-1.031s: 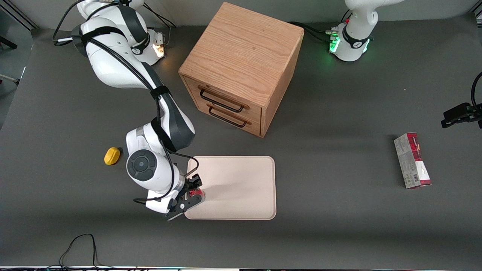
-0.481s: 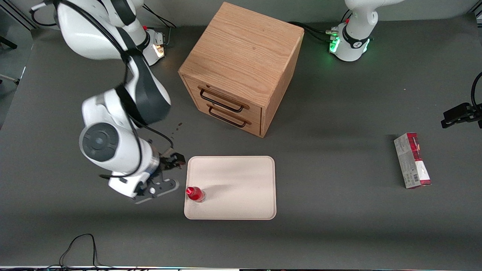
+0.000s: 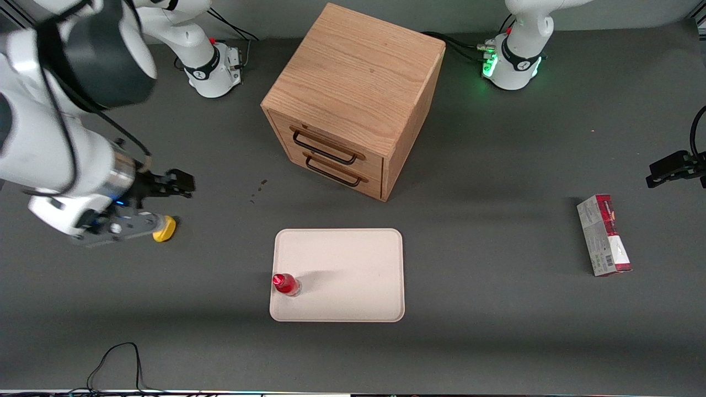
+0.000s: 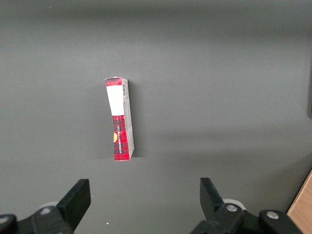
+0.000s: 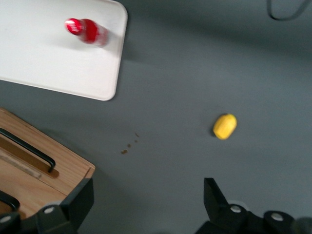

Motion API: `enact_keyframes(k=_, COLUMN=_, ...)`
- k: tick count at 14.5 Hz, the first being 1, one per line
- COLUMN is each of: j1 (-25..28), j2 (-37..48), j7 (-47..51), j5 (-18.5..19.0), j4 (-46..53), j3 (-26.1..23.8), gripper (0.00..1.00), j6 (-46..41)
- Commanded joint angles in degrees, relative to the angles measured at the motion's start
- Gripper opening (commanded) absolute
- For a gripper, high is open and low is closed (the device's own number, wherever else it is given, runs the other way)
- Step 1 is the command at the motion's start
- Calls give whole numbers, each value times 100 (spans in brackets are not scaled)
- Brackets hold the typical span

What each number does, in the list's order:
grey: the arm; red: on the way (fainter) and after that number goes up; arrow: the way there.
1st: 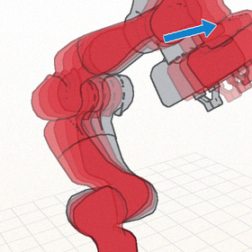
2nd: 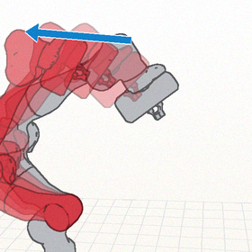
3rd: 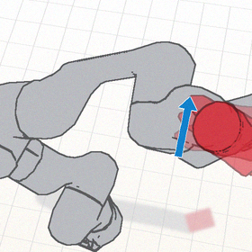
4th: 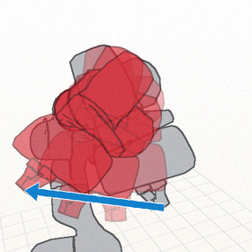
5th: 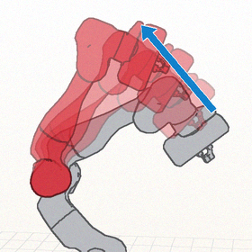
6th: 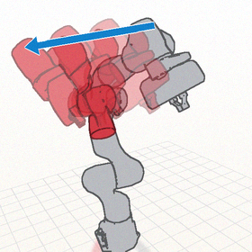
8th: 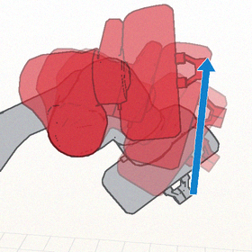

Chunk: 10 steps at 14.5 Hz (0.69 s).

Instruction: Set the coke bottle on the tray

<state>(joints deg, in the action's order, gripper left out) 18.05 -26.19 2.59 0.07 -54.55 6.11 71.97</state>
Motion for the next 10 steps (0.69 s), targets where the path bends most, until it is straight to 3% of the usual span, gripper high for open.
enact_keyframes(k=1, j1=-458, j2=1376, j7=-48, j5=-147, j4=-1983, j3=5, gripper=100, j6=780)
enact_keyframes(k=7, j1=-1206, j2=2494, j7=-66, j5=-157, j4=-3490, j3=-48, gripper=100, j6=1888)
enact_keyframes(k=10, j1=-1392, j2=2566, j7=-74, j5=-148, j4=-3580, j3=-57, gripper=100, j6=1988)
